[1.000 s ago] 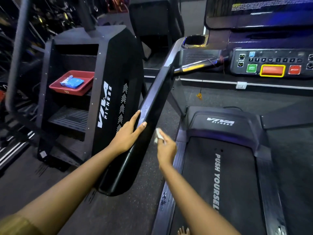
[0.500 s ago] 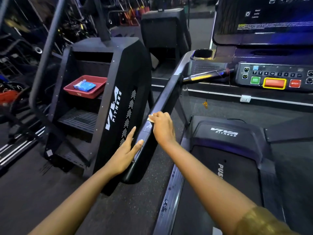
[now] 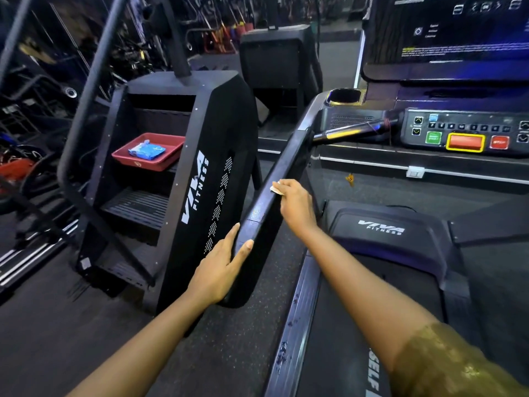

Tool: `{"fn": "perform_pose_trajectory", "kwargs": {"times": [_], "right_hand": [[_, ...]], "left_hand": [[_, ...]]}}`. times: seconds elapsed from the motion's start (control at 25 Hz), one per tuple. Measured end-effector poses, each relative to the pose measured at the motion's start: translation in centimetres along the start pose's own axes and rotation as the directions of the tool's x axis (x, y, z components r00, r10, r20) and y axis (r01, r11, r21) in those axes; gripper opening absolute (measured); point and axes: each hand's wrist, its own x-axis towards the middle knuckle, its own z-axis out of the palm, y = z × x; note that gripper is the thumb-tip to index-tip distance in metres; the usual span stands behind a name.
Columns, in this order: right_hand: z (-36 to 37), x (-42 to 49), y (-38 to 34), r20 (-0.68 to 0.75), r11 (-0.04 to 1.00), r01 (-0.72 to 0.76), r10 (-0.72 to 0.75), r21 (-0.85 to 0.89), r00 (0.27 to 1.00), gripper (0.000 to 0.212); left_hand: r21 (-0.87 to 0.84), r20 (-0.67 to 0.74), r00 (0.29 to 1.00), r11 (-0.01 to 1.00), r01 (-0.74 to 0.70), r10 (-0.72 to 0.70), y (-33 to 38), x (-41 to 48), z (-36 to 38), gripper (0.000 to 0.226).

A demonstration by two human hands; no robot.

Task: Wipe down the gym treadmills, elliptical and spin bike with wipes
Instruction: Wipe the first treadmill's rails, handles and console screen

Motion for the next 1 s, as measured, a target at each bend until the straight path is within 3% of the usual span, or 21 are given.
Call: {"fn": "perform_pose_trajectory", "kwargs": {"times": [0.04, 0.16, 0.32, 0.4, 0.48, 0.6, 0.72, 0.88, 1.0], "right_hand": [[1.0, -1.3, -0.2, -0.025, 1.000, 0.007, -0.006, 0.010, 1.000, 0.034], [3.0, -6.8, -1.5, -0.274, 0.992, 0.095, -0.069, 0.085, 0.959, 0.031], [4.3, -14.2, -3.9, -0.295, 0.939, 0.123, -0.024, 0.322, 0.955, 0.036], [3.9, -14.8, -3.5, -0.264, 0.880, 0.054, 0.083, 0.471, 0.961, 0.036], [3.2, -12.0, -2.4, -0.242, 0.800, -0.117, 0.312, 0.589, 0.919, 0.038], [2.8, -6.9, -1.6, -0.196, 0.741, -0.264, 0.470, 0.617, 0.861, 0.040], [4.1, -7.2, -2.9, -0.265, 0.785, -0.197, 0.417, 0.587, 0.870, 0.037], [6.1, -14.5, -3.9, -0.314, 0.804, -0.080, 0.320, 0.590, 0.894, 0.036], [6.2, -19.0, -4.2, -0.314, 0.830, 0.010, 0.199, 0.557, 0.928, 0.038]], "left_hand": [[-0.005, 0.009, 1.000, 1.000, -0.003, 0.003, -0.1, 0.1, 0.0, 0.080], [-0.006, 0.004, 1.000, 1.000, -0.002, 0.002, -0.3, 0.4, 0.1, 0.082], [-0.042, -0.005, 1.000, 0.999, -0.004, 0.003, -0.5, 0.2, 0.2, 0.071], [-0.044, -0.005, 1.000, 0.999, -0.010, 0.010, -0.4, 0.2, 0.2, 0.073], [-0.020, -0.001, 1.000, 1.000, -0.013, 0.013, -0.4, 0.2, 0.1, 0.077], [-0.003, 0.000, 1.000, 1.000, -0.013, 0.013, -0.5, 0.4, 0.1, 0.076], [-0.013, 0.006, 1.000, 1.000, -0.016, 0.016, -0.8, 0.4, 0.1, 0.083], [-0.031, 0.003, 1.000, 0.999, -0.014, 0.015, -0.7, 0.5, 0.1, 0.093], [-0.040, 0.004, 1.000, 0.999, -0.011, 0.011, -0.6, 0.4, 0.1, 0.086]]}}
